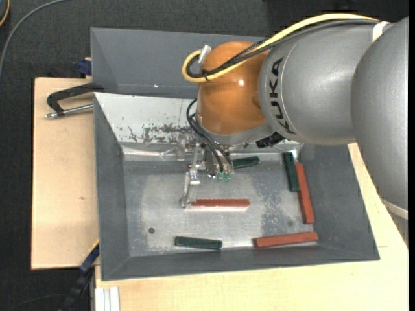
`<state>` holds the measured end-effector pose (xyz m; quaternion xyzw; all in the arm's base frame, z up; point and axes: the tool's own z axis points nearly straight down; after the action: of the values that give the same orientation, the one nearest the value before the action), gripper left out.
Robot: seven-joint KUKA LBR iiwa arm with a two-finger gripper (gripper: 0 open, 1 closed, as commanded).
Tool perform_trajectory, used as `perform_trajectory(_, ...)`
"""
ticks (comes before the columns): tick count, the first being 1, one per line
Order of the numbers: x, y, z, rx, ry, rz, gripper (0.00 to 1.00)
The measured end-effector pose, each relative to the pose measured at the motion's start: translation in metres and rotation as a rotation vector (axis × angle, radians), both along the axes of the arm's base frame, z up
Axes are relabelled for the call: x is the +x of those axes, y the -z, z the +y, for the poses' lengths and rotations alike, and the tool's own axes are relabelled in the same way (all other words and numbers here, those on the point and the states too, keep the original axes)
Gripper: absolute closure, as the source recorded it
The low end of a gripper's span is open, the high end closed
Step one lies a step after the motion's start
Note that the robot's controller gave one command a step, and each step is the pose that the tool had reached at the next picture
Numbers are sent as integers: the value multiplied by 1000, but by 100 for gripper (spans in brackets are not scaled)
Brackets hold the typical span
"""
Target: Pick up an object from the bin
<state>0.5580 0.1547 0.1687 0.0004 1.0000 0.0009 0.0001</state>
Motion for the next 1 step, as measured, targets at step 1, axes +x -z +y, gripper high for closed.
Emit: perform_trajectory(1,-18,103,-55,-4,96,9,0)
